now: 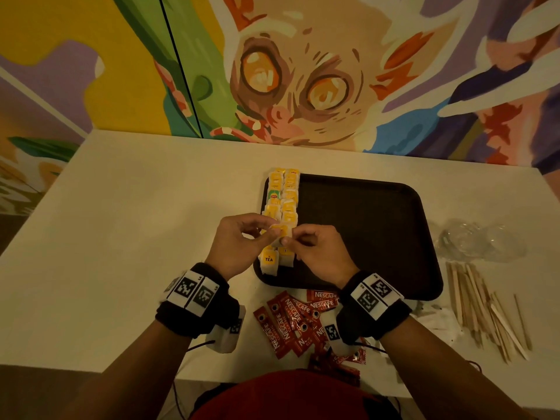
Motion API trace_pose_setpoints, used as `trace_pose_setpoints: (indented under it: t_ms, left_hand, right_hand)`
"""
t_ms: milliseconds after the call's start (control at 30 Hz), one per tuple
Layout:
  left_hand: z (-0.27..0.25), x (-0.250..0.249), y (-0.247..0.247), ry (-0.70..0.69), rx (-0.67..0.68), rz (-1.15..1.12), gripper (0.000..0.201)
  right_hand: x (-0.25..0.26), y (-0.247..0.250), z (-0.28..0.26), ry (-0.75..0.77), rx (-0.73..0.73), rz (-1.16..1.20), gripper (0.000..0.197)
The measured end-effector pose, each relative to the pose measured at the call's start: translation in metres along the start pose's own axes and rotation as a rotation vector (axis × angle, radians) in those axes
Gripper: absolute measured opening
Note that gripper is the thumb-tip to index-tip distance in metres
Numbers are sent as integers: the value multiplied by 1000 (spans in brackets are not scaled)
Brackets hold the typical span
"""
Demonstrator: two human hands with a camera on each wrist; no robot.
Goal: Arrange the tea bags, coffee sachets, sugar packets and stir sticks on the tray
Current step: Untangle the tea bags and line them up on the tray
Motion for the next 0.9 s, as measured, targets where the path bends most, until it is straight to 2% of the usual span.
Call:
trace_pose_setpoints:
  t_ms: [133, 233, 367, 533, 633, 767, 900]
  left_hand:
    - [-4, 26, -7, 121, 35, 39, 17]
    - [-11, 49, -11, 219, 57, 210, 12]
    - [-20, 72, -24, 259, 147, 427, 28]
    - [-24, 85, -37, 306, 189, 527, 45]
    - [-25, 88, -38, 333, 188, 543, 49]
    - [-26, 90, -36, 360, 152, 525, 43]
    - [-28, 89, -34, 361, 138, 501, 42]
  right_hand:
    - [-29, 1, 4, -186, -26, -117, 11]
    - [-56, -3, 7, -362, -14, -192, 17]
    - [-78, -12, 13, -468, -2, -302, 12]
    - [-86, -24, 20, -500, -15, -388, 4]
    - [-90, -27, 22, -491, -43, -403, 16]
    - [-90, -25, 19, -481, -118, -312, 27]
    - [-87, -26, 19, -453, -131, -282, 36]
Point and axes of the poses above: each hand's wrist, its own z-axis towards the middle knuckle, its own y-axis out of the back of the hand, x = y × z, the point moved 5 cm from there along z, towards the middle knuckle, and after that the axes turned 7 degrees about -y, right-handed, at the moved point
